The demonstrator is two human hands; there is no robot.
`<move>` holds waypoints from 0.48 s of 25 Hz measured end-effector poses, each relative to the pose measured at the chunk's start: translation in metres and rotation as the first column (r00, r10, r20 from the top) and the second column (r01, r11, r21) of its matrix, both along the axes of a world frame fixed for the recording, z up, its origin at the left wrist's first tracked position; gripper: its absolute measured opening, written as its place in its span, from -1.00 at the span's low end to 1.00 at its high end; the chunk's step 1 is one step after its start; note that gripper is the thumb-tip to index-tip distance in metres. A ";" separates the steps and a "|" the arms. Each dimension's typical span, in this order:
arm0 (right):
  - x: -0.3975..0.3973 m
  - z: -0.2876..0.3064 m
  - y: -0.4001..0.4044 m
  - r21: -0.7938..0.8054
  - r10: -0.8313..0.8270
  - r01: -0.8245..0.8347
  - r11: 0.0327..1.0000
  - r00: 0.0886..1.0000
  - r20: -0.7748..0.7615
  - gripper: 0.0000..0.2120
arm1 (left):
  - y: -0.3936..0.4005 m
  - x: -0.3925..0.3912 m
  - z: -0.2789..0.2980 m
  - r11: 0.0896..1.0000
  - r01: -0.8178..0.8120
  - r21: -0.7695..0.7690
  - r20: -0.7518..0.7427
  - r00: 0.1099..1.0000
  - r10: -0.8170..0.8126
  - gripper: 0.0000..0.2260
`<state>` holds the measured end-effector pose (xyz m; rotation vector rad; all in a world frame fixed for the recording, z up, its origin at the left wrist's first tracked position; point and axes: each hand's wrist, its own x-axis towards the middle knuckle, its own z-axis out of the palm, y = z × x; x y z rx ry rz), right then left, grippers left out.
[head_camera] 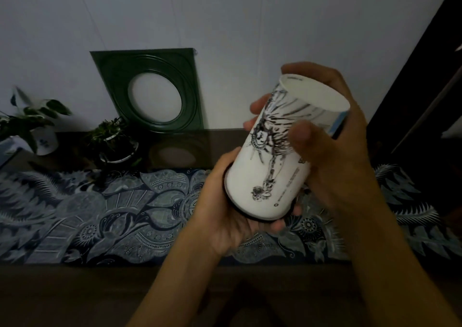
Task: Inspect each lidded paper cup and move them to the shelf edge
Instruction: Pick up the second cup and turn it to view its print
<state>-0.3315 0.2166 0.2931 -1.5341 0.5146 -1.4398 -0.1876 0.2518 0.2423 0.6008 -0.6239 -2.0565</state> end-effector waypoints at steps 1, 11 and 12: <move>-0.001 0.001 -0.001 -0.004 0.020 -0.020 1.000 1.000 -0.024 -0.20 | 0.000 0.000 0.000 0.998 0.060 -0.004 -0.024 0.998 -0.060 -0.41; 0.024 -0.011 0.013 0.076 -0.418 0.413 0.908 0.874 0.247 -0.49 | 0.004 -0.021 -0.010 0.794 -0.527 -0.303 0.150 0.797 0.585 -0.60; 0.025 -0.011 0.011 0.076 -0.414 0.408 0.910 0.874 0.256 -0.48 | 0.004 -0.022 -0.013 0.780 -0.541 -0.315 0.151 0.782 0.604 -0.60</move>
